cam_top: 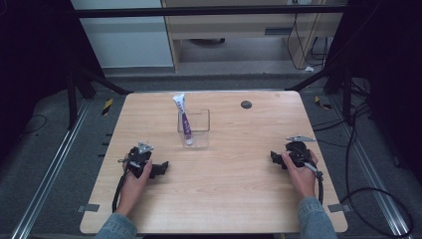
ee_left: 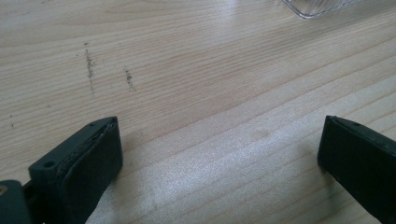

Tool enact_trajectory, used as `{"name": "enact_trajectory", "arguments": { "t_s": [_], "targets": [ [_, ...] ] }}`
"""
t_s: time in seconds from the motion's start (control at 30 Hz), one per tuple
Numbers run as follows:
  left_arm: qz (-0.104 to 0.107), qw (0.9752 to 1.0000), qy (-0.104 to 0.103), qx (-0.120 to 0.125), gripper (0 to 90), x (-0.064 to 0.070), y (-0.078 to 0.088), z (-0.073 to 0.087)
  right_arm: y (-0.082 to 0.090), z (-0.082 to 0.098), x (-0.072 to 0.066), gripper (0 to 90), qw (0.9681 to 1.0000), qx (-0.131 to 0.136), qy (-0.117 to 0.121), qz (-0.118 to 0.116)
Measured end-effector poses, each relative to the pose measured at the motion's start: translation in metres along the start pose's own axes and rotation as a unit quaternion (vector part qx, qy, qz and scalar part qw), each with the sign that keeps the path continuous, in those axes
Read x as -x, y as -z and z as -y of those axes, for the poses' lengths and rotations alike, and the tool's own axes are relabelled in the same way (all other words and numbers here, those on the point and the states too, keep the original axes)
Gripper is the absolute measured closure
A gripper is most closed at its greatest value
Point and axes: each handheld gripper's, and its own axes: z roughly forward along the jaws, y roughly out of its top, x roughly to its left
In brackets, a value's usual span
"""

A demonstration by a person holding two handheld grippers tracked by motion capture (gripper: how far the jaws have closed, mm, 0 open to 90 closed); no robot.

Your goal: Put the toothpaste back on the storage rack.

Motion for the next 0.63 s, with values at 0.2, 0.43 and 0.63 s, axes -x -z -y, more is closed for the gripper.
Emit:
{"name": "enact_trajectory", "arguments": {
  "t_s": [0.2,0.43,0.63],
  "targets": [
    [0.000,1.0000,0.000,0.000,0.0,0.0000,0.0000,0.0000,-0.0040,0.0008,0.0007,9.8,0.9999,0.008,-0.002,0.008],
    [0.000,1.0000,0.000,0.000,0.0,0.0000,0.0000,0.0000,-0.0072,0.0018,-0.0040,8.5,0.9995,0.010,0.013,0.027],
    [0.000,1.0000,0.000,0.000,0.0,0.0000,0.0000,0.0000,-0.0094,0.0011,-0.0071,0.3,0.9991,0.000,-0.002,0.042]
  ]
}}
